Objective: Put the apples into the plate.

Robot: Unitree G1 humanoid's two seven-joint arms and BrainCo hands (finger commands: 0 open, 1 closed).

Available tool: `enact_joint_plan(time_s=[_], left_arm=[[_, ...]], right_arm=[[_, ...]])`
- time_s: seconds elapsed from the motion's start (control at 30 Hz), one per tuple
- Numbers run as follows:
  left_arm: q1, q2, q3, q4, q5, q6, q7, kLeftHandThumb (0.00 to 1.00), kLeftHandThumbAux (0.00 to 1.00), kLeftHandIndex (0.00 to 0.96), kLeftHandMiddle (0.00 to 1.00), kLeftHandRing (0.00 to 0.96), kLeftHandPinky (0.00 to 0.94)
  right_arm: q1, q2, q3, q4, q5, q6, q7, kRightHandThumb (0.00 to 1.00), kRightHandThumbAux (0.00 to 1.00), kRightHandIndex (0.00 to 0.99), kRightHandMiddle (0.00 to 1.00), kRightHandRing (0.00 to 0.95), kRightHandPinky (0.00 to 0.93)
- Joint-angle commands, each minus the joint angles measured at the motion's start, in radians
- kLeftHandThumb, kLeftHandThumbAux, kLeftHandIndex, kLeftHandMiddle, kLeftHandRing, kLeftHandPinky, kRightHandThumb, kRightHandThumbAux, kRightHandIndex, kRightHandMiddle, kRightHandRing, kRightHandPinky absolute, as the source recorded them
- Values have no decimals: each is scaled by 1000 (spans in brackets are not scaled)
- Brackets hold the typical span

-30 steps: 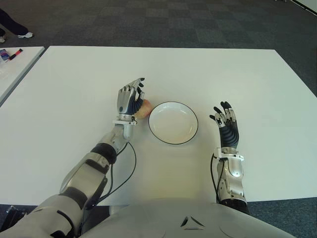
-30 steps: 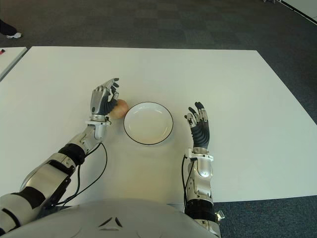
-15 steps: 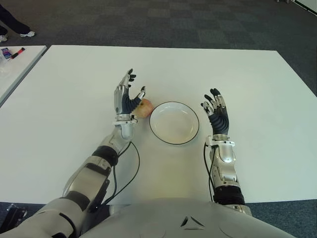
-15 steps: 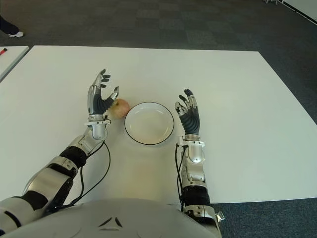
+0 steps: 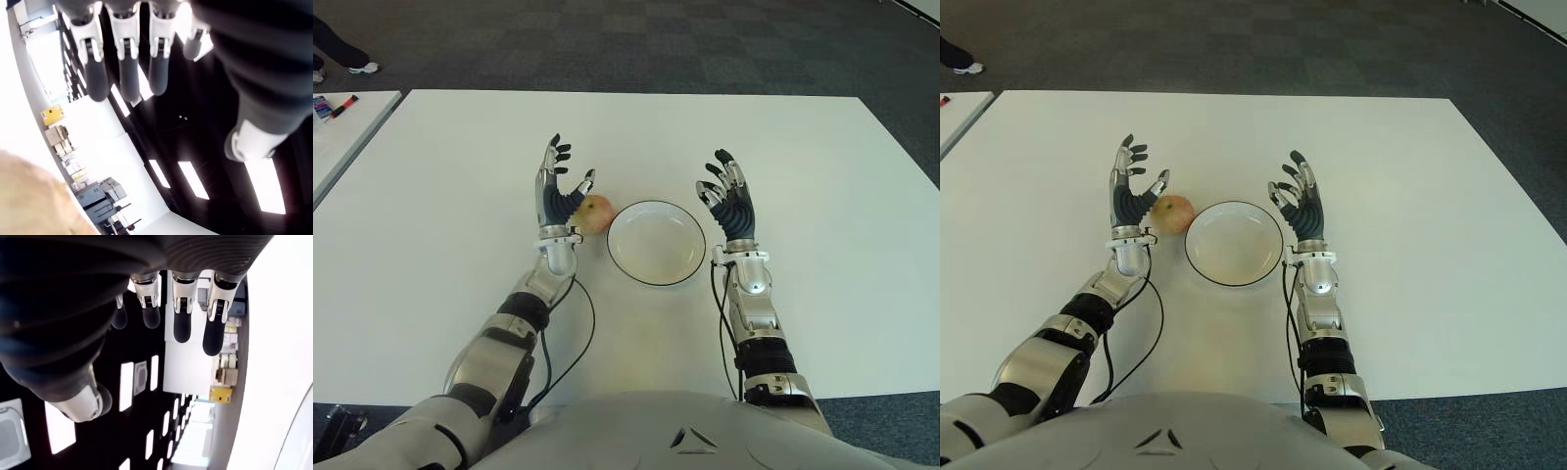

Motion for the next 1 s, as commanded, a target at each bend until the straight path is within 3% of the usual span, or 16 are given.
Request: enact_joint_plan(time_s=[0.03, 0.4, 1.0], left_arm=[[15, -12, 27, -26, -25, -3, -37, 277, 671, 64, 229, 281, 352], [34, -24, 59, -81, -25, 14, -63, 283, 654, 46, 210, 261, 321], [37, -15, 65, -100, 45, 56, -2, 238, 663, 41, 189, 235, 290]], right_arm=[[-84, -27, 28, 25, -69, 39, -27, 503, 668, 4, 76, 139, 272], [-166, -148, 105, 124, -232, 36, -50, 571, 605, 25, 83, 135, 253], [-249, -190, 194, 256, -311, -21, -118, 473, 566, 39, 85, 127, 231]])
